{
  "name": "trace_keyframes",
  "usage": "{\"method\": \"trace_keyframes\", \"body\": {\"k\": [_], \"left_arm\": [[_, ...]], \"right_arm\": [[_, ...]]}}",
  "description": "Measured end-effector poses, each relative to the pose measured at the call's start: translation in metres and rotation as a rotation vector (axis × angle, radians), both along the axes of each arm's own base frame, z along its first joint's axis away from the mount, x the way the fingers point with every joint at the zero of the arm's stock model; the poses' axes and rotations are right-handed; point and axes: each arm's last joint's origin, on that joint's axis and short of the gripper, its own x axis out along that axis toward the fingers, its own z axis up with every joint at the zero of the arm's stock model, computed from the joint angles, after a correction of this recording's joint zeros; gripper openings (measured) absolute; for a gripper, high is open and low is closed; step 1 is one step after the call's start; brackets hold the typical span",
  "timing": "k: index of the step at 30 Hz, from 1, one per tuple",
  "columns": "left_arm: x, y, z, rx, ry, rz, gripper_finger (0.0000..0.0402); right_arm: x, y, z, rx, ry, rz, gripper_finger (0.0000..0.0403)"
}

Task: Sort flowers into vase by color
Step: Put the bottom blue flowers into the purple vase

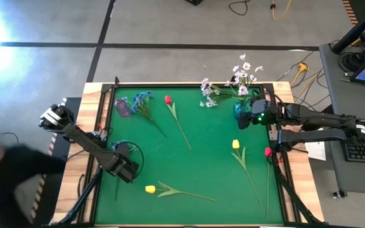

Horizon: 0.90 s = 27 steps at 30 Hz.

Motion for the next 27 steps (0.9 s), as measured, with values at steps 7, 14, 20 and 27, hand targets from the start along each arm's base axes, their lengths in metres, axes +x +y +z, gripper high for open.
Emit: {"method": "trace_keyframes", "body": {"k": [7,14,20,27], "left_arm": [[0.001,-0.001,-0.001,-0.001,-0.001,-0.022,0.0168],[0.004,-0.002,0.002,-0.002,-0.013,-0.058,0.007],[0.006,-0.003,0.007,-0.003,-0.032,-0.089,0.0007],[0.022,-0.01,0.038,0.038,-0.218,-0.232,0.0004]], "right_arm": [[0.0,0.0,0.0,-0.002,0.002,0.003,0.0258],[0.0,0.0,0.0,-0.009,0.006,0.012,0.025],[0.0,0.0,0.0,-0.015,0.009,0.019,0.0249],[0.001,0.003,0.007,0.006,-0.019,0.076,0.0249]]}}
